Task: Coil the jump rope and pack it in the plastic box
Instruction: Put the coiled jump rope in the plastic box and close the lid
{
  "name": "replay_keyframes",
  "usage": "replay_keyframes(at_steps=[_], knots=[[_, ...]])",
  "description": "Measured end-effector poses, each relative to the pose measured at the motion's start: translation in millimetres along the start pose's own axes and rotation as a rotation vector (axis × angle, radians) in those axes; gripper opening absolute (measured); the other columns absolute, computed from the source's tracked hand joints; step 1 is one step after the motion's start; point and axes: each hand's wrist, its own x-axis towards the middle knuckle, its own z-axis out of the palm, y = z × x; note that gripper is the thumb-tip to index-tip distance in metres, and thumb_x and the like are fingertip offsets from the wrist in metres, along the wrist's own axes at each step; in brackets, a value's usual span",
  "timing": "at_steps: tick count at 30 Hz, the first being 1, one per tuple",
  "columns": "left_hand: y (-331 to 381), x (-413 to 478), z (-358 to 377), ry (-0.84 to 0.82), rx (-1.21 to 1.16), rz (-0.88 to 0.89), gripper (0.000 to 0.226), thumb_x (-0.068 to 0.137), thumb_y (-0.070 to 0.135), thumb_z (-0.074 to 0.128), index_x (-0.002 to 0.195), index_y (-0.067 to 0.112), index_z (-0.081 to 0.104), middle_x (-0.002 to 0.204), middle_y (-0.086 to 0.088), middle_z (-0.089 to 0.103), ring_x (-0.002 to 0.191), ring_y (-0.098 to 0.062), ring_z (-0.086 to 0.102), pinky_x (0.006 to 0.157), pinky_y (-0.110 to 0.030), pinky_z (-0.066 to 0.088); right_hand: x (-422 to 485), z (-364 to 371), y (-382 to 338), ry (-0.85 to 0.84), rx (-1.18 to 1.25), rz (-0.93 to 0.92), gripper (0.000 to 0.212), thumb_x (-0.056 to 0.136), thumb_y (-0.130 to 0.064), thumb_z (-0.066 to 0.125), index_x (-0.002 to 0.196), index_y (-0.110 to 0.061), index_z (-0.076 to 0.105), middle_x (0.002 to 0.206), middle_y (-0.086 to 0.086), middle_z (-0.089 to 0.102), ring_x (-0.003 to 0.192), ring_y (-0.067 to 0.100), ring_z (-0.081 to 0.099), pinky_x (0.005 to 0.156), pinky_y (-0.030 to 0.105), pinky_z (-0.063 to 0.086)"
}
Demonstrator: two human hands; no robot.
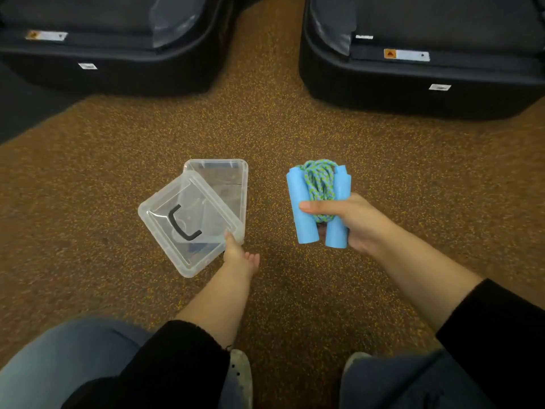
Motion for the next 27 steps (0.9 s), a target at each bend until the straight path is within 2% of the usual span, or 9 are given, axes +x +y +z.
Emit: replay_keyframes(at_steps=[5, 8, 12, 15, 16, 20, 23, 27], knots=[[2.7, 47.0, -12.7, 0.022, -0.153, 0.016, 0.089, 0.078, 0.068, 0.052, 0.148, 0.020, 0.025, 0.156, -0.006, 0.025, 0.139, -0.027, 0.031, 0.112, -0.042, 0.026, 6.6, -8.8, 8.5, -0.010, -0.001, 0.010, 0.022, 0.069, -0.001, 0.072, 0.089, -0.009, 0.066, 0.073, 0.002, 0.074, 0.064, 0.015, 0.070, 0.059, 0.032, 0.060], [4.4, 52.2, -13.0, -0.037, -0.236, 0.030, 0.083, 0.084, 0.062, 0.051, 0.147, 0.015, 0.025, 0.153, -0.003, 0.030, 0.141, -0.021, 0.028, 0.115, -0.036, 0.019, 9.7, -11.6, 7.8, -0.016, 0.011, 0.000, 0.034, 0.056, -0.010, 0.074, 0.090, -0.009, 0.066, 0.076, 0.003, 0.073, 0.066, 0.016, 0.070, 0.064, 0.035, 0.060], [6.2, 54.7, -15.1, -0.068, -0.399, 0.062, 0.080, 0.081, 0.053, 0.063, 0.144, 0.015, 0.030, 0.147, -0.005, 0.041, 0.135, -0.022, 0.039, 0.114, -0.039, 0.025, 11.5, -14.5, 10.2, -0.023, -0.006, -0.002, 0.040, 0.055, -0.013, 0.074, 0.094, -0.010, 0.066, 0.079, 0.003, 0.073, 0.071, 0.017, 0.070, 0.069, 0.037, 0.059], [19.8, 64.3, -20.5, -0.112, -0.511, 0.114, 0.068, 0.077, 0.036, 0.074, 0.135, 0.014, 0.046, 0.134, -0.007, 0.056, 0.119, -0.026, 0.055, 0.099, -0.042, 0.047, 11.1, -17.1, 11.3, -0.021, -0.011, -0.010, 0.042, 0.056, -0.013, 0.074, 0.097, -0.010, 0.065, 0.084, 0.005, 0.073, 0.075, 0.019, 0.070, 0.069, 0.036, 0.059], [24.5, 67.5, -22.1, -0.118, -0.514, 0.129, 0.064, 0.076, 0.031, 0.076, 0.132, 0.014, 0.049, 0.128, -0.008, 0.060, 0.114, -0.027, 0.058, 0.095, -0.043, 0.050, 11.0, -18.2, 11.4, -0.020, -0.012, -0.009, 0.043, 0.056, -0.013, 0.074, 0.098, -0.010, 0.065, 0.086, 0.006, 0.073, 0.077, 0.020, 0.070, 0.071, 0.037, 0.059], [31.3, 78.1, -25.9, -0.181, -0.490, 0.175, 0.059, 0.076, 0.021, 0.077, 0.129, 0.014, 0.051, 0.119, -0.010, 0.065, 0.106, -0.029, 0.063, 0.095, -0.048, 0.050, 9.8, -20.8, 11.5, -0.023, -0.007, -0.003, 0.042, 0.056, -0.013, 0.074, 0.097, -0.010, 0.065, 0.083, 0.004, 0.073, 0.073, 0.017, 0.070, 0.065, 0.033, 0.060], [31.1, 78.4, -25.1, -0.235, -0.460, 0.204, 0.053, 0.079, 0.017, 0.074, 0.127, 0.012, 0.052, 0.118, -0.012, 0.065, 0.105, -0.030, 0.064, 0.091, -0.049, 0.052, 10.7, -21.9, 11.2, -0.019, 0.002, -0.004, 0.040, 0.055, -0.013, 0.074, 0.094, -0.010, 0.066, 0.080, 0.004, 0.073, 0.072, 0.017, 0.070, 0.066, 0.035, 0.060], [32.2, 77.5, -26.3, -0.307, -0.357, 0.212, 0.039, 0.083, 0.015, 0.069, 0.120, 0.009, 0.057, 0.114, -0.013, 0.067, 0.107, -0.030, 0.064, 0.095, -0.049, 0.049, 13.3, -25.1, 7.5, -0.012, 0.011, -0.006, 0.039, 0.056, -0.012, 0.074, 0.095, -0.010, 0.066, 0.080, 0.004, 0.074, 0.071, 0.017, 0.071, 0.064, 0.035, 0.060]])
